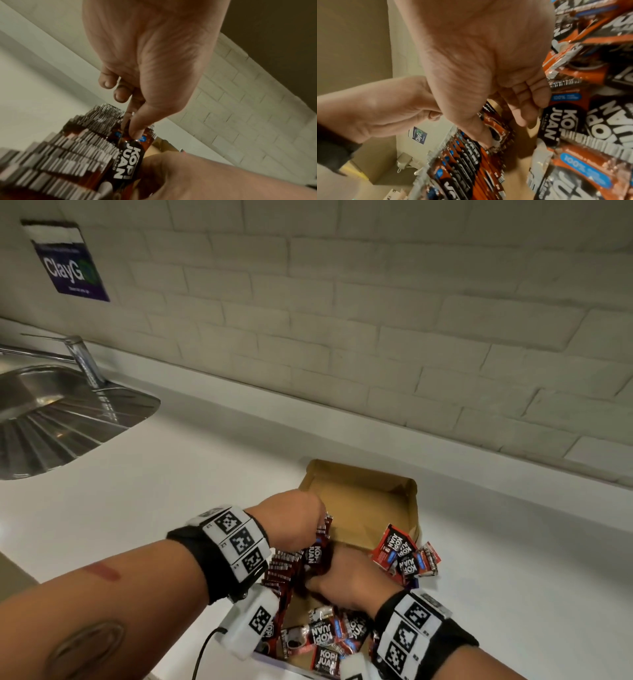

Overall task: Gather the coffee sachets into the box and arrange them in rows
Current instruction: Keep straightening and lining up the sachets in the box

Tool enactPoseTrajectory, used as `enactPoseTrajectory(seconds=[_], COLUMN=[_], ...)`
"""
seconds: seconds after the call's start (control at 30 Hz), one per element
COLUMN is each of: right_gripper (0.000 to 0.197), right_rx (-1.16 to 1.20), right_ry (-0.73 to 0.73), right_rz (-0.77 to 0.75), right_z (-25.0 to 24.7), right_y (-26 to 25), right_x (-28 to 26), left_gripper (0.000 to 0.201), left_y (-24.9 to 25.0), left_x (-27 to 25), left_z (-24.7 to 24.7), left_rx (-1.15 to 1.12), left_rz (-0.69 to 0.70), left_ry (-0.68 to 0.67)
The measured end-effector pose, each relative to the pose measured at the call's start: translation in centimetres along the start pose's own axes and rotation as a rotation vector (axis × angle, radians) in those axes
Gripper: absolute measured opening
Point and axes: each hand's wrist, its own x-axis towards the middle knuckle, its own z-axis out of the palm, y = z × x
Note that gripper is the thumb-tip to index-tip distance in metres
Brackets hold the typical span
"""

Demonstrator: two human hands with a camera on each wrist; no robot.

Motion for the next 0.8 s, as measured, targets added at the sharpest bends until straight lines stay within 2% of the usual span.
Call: enactPoseTrajectory(seconds=[0.13,0.27,0.4,0.6,0.8], right_gripper=[0.036,0.052,0.051,0.068,0.058], right_rx=[-0.060,-0.058,-0.035,-0.044,-0.121], right_ry=[-0.019,0.001,-0.008,0.006,0.011], right_rz=[-0.016,-0.031,-0.049,0.009,-0.006], right_z=[0.6,1.1,1.1,1.2,1.6], right_y=[-0.1,0.4,1.2,2.4,1.8], right_x=[1.0,1.7,2.2,2.2,2.5], left_gripper=[0.010,0.019,0.018,0.020,0.029], left_y=[-0.3,-0.9,-0.6,-0.5,-0.9], left_x=[0.6,0.8,0.9,1.2,1.0], left_z=[0.7,1.0,1.1,1.1,1.4], left_rx=[0.003,-0.068,-0.145,-0.085,-0.027], left_rz=[0.001,-0.004,0.014,0.044,0.050], left_ry=[0.000,0.015,0.030,0.044,0.040])
